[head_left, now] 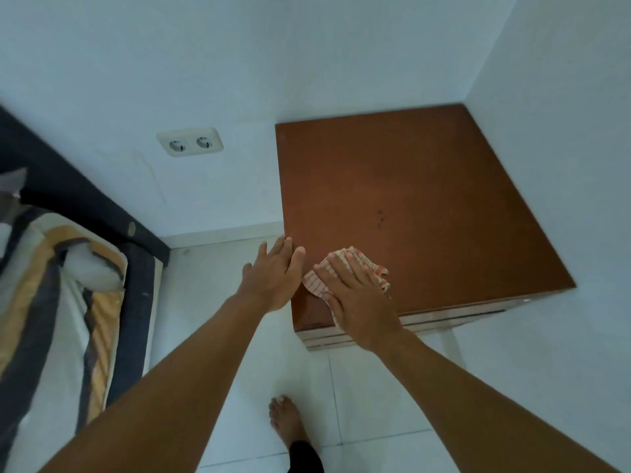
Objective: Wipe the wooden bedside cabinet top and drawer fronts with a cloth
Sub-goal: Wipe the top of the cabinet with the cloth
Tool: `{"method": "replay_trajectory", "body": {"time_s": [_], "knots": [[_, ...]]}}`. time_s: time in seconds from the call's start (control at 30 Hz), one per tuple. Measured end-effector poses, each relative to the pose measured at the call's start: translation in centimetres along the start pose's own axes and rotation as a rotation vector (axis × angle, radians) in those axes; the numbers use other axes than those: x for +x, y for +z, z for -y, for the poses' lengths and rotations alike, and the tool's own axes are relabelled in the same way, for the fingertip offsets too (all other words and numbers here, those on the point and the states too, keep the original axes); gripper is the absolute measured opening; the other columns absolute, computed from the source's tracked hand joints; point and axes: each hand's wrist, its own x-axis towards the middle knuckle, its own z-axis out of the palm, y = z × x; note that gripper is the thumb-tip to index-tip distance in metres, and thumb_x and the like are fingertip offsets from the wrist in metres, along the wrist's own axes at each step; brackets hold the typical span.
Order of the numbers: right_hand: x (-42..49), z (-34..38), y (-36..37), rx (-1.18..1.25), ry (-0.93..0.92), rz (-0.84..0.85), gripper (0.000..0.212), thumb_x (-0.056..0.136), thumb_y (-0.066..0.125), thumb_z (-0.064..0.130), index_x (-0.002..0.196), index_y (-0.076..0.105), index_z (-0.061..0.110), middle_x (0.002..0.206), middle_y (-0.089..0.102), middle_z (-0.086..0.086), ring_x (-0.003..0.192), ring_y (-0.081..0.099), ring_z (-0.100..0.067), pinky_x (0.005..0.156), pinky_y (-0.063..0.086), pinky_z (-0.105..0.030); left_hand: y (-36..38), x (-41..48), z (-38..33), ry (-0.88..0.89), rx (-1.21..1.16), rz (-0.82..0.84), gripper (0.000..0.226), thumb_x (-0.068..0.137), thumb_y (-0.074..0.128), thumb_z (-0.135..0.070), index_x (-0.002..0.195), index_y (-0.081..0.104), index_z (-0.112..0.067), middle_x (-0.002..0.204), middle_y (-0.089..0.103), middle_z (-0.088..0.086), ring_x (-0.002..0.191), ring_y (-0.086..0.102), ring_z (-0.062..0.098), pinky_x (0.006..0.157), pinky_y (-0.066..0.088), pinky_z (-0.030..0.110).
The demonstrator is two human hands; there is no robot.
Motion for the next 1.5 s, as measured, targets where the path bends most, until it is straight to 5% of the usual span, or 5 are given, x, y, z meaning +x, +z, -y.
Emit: {"method": "replay_trajectory", "body": {"time_s": [0.23, 0.4, 0.57, 0.8, 1.5], "knots": [[-10.2, 0.0, 0.3, 0.079, -0.063, -0.121, 0.084, 0.076, 0.055, -0.023, 0.15, 0.049, 0.016, 0.164, 0.036, -0.003, 0.156, 0.023, -0.029, 0.12, 0.038, -0.048, 1.6, -6.9, 1.1, -0.046, -0.052, 0.003, 0.07, 0.102, 0.008, -0.059, 0.162, 0.012, -0.023, 0.169, 0.007, -0.006, 0.156, -0.003, 0.023, 0.123, 0.011, 0.059], [-17.8, -1.9, 1.9, 0.09, 0.07, -0.053, 0.094, 0.065, 0.067, -0.028, 0.145, 0.054, 0.019, 0.16, 0.036, 0.002, 0.147, 0.041, -0.027, 0.075, 0.065, -0.035, 2.1, -8.3, 2.4, -0.053, -0.046, -0.023, 0.07, 0.102, 0.009, -0.059, 0.162, 0.013, -0.023, 0.169, 0.008, -0.005, 0.156, -0.002, 0.022, 0.123, 0.011, 0.056], [-18.8, -2.7, -0.9, 0.049, -0.008, -0.045, 0.084, 0.075, 0.07, -0.02, 0.149, 0.051, 0.015, 0.16, 0.042, -0.004, 0.148, 0.04, -0.024, 0.098, 0.057, -0.035, 2.1, -8.4, 2.2, -0.038, -0.043, -0.017, 0.071, 0.102, 0.009, -0.06, 0.162, 0.014, -0.022, 0.169, 0.008, -0.005, 0.156, -0.002, 0.023, 0.123, 0.011, 0.057], [-7.9, -2.7, -8.3, 0.131, -0.02, -0.206, 0.045, 0.104, 0.05, 0.007, 0.149, 0.05, 0.015, 0.153, 0.051, -0.007, 0.144, 0.046, -0.022, 0.11, 0.05, -0.042, -2.2, -6.6, -0.2, 0.022, -0.044, -0.078, 0.084, 0.092, 0.003, -0.07, 0.161, 0.017, -0.025, 0.169, 0.011, -0.004, 0.156, 0.0, 0.023, 0.123, 0.011, 0.058], [36.1, -4.0, -6.7, 0.144, 0.01, 0.014, 0.049, 0.107, 0.042, 0.029, 0.155, 0.038, 0.026, 0.162, 0.038, -0.002, 0.152, 0.028, -0.023, 0.123, 0.023, -0.042, -13.9, 19.4, 2.9, 0.064, -0.136, -0.153, 0.059, 0.105, 0.02, -0.051, 0.159, 0.023, -0.028, 0.167, 0.02, -0.003, 0.156, 0.01, 0.02, 0.123, 0.015, 0.054]]}}
